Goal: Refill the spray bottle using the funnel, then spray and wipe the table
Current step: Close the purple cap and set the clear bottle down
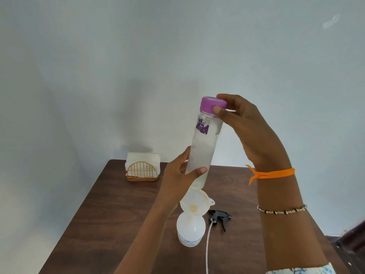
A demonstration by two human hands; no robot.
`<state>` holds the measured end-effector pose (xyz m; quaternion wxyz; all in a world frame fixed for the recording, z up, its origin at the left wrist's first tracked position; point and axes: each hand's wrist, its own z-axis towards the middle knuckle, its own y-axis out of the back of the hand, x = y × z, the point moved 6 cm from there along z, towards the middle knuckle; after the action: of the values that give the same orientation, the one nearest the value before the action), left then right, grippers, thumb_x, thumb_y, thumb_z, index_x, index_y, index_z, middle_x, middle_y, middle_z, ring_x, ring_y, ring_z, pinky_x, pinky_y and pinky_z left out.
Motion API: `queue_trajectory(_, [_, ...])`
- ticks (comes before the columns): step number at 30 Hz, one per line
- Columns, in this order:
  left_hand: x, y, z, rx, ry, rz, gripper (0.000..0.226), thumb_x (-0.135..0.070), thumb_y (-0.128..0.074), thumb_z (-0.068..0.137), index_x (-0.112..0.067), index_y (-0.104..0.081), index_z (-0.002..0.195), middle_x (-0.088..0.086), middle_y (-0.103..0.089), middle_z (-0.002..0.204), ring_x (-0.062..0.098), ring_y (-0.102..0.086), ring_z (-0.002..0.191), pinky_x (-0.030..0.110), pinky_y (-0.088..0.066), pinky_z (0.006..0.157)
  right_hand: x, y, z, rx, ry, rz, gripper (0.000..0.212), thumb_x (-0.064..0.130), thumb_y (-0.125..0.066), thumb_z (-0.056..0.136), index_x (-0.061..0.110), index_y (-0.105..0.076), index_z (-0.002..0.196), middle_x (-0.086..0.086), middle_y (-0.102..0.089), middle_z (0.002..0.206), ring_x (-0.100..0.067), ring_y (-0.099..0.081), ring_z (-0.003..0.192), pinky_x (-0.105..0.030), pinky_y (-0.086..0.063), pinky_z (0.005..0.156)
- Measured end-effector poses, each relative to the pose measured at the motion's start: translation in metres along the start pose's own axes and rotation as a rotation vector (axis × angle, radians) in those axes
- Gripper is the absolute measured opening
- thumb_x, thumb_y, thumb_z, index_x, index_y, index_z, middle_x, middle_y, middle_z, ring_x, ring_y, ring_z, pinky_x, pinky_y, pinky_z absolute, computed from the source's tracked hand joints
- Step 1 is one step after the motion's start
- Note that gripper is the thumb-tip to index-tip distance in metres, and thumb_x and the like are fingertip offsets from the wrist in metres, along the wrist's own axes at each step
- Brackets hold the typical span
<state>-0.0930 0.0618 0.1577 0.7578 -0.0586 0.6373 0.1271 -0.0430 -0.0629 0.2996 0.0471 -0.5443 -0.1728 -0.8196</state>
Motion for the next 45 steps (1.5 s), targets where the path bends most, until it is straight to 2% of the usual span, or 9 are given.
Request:
queue_trajectory(4, [0.001, 0.003, 0.001, -0.044, -0.002, -0.005, 0.06, -0.028, -0.073, 0.076, -0.037, -0.047, 0.13, -0.021, -0.061, 0.114, 0.0, -0.06, 0.102, 0.017, -0.051, 0.082, 0.002, 0.013, -0.002, -0.102, 0.019, -0.048, 0.033, 0.024, -0.062, 0.087, 0.018, -0.054, 0.119, 0.005, -0.062, 0.082, -0.003, -0.059, 0.081, -0.01, -0.043, 0.071])
queue_trajectory(7, [0.004, 0.005, 0.001, -0.073, 0.008, -0.001, 0.062, -0.027, -0.072, 0.077, -0.034, -0.046, 0.133, -0.019, -0.059, 0.113, 0.0, -0.059, 0.1, 0.015, -0.051, 0.08, 0.005, 0.021, -0.004, -0.152, 0.068, -0.001, 0.026, 0.019, -0.06, 0.088, 0.016, -0.057, 0.114, 0.005, -0.065, 0.069, -0.004, -0.063, 0.081, -0.014, -0.045, 0.081])
queue_trajectory(11, [0.008, 0.006, 0.0, -0.069, 0.014, 0.017, 0.063, -0.03, -0.072, 0.076, -0.035, -0.046, 0.133, -0.014, -0.059, 0.122, 0.011, -0.058, 0.111, 0.031, -0.05, 0.093, -0.006, 0.02, 0.002, -0.125, 0.058, 0.102, 0.028, 0.007, -0.056, 0.089, 0.013, -0.056, 0.117, -0.001, -0.067, 0.093, -0.007, -0.061, 0.091, -0.022, -0.045, 0.087])
queue_trajectory(14, [0.004, 0.002, -0.002, 0.005, -0.009, -0.02, 0.052, -0.027, -0.072, 0.078, -0.043, -0.051, 0.123, -0.016, -0.063, 0.118, 0.01, -0.06, 0.109, 0.034, -0.052, 0.093, -0.024, 0.007, 0.009, 0.1, -0.013, 0.258, 0.041, 0.014, -0.062, 0.085, 0.015, -0.052, 0.124, 0.0, -0.062, 0.112, -0.01, -0.057, 0.103, -0.028, -0.044, 0.096])
queue_trajectory(21, [-0.007, -0.007, -0.008, 0.205, -0.027, -0.101, 0.045, -0.028, -0.068, 0.074, -0.037, -0.056, 0.116, -0.018, -0.067, 0.111, 0.006, -0.063, 0.106, 0.025, -0.052, 0.087, -0.034, -0.01, 0.014, 0.398, 0.016, 0.46, 0.077, 0.042, -0.074, 0.071, 0.012, -0.043, 0.135, -0.01, -0.053, 0.132, -0.025, -0.05, 0.122, -0.04, -0.041, 0.103])
queue_trajectory(27, [-0.005, -0.001, -0.007, 0.207, -0.033, -0.097, 0.044, -0.021, -0.069, 0.077, -0.037, -0.056, 0.115, -0.019, -0.066, 0.113, 0.004, -0.062, 0.107, 0.025, -0.051, 0.088, -0.032, -0.017, 0.018, 0.361, 0.066, 0.477, 0.063, 0.039, -0.078, 0.066, 0.013, -0.052, 0.119, 0.004, -0.064, 0.108, -0.014, -0.057, 0.102, -0.027, -0.047, 0.09])
queue_trajectory(32, [-0.007, -0.002, -0.01, 0.339, -0.021, -0.128, 0.049, -0.031, -0.069, 0.076, -0.026, -0.056, 0.123, -0.008, -0.065, 0.12, 0.012, -0.06, 0.114, 0.027, -0.052, 0.089, -0.026, -0.027, 0.012, 0.433, 0.066, 0.488, 0.07, 0.04, -0.072, 0.073, 0.011, -0.045, 0.131, -0.004, -0.059, 0.109, -0.02, -0.054, 0.104, -0.041, -0.041, 0.1])
queue_trajectory(41, [-0.002, -0.008, -0.008, 0.315, 0.027, -0.059, 0.041, -0.028, -0.071, 0.079, -0.044, -0.051, 0.111, -0.017, -0.062, 0.116, 0.002, -0.059, 0.109, 0.023, -0.052, 0.087, -0.029, -0.033, 0.012, 0.282, 0.063, 0.403, 0.022, 0.014, -0.06, 0.083, 0.013, -0.051, 0.103, -0.013, -0.059, 0.104, -0.024, -0.062, 0.094, -0.037, -0.047, 0.092])
queue_trajectory(45, [-0.003, -0.014, -0.008, 0.281, 0.017, -0.044, 0.038, -0.022, -0.065, 0.084, -0.043, -0.047, 0.11, -0.013, -0.059, 0.117, 0.007, -0.058, 0.11, 0.025, -0.052, 0.087, -0.028, -0.031, 0.014, 0.192, 0.059, 0.358, 0.034, 0.033, -0.074, 0.074, 0.022, -0.054, 0.1, -0.018, -0.054, 0.111, -0.027, -0.06, 0.096, -0.043, -0.044, 0.095])
